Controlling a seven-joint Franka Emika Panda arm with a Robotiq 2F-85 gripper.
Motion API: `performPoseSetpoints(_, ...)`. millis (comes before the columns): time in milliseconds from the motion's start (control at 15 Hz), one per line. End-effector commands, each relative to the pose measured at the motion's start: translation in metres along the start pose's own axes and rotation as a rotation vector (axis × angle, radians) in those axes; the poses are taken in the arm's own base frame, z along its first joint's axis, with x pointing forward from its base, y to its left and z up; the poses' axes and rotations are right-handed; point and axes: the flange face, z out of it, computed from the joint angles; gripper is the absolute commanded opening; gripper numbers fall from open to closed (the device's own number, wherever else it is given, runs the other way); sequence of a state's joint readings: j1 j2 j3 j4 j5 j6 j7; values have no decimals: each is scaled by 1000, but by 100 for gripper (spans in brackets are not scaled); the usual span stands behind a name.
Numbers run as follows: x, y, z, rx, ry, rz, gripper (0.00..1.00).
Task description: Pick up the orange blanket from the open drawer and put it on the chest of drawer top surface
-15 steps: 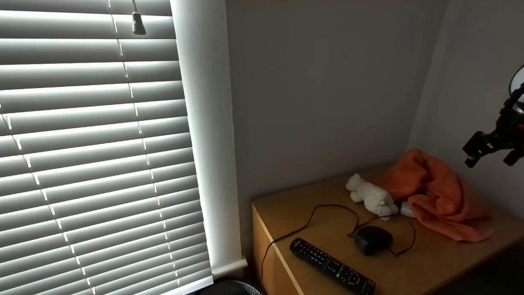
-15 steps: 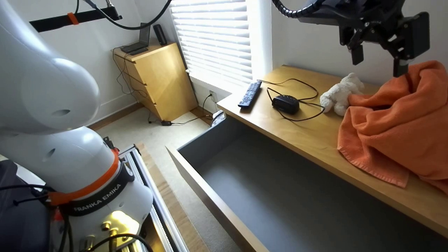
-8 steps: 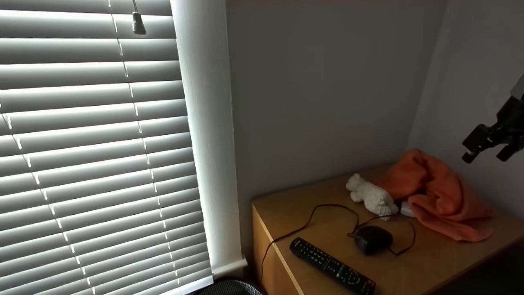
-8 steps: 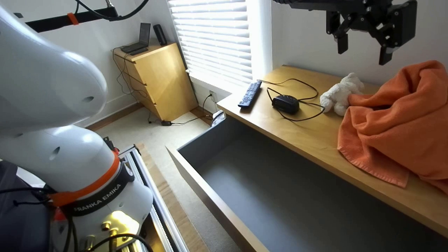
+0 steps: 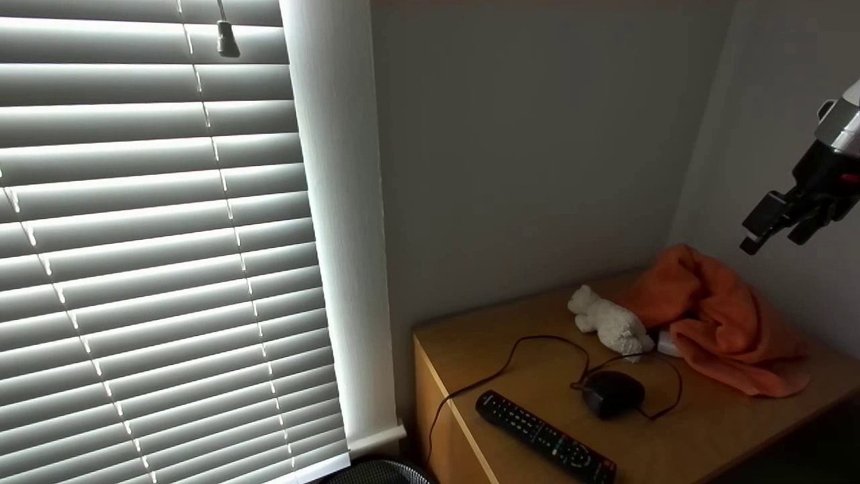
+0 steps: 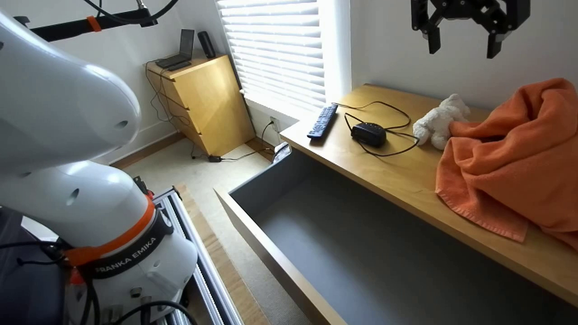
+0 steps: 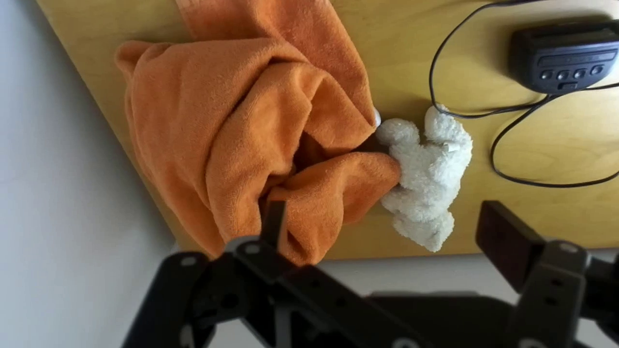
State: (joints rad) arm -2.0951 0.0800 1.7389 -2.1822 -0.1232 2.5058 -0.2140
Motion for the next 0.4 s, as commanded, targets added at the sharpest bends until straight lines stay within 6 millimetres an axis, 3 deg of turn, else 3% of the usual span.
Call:
performPoseSetpoints(0,1,1,-2,-6,2,-13,100)
performPoseSetpoints(333,1,5,-6,-2,7,-19,100)
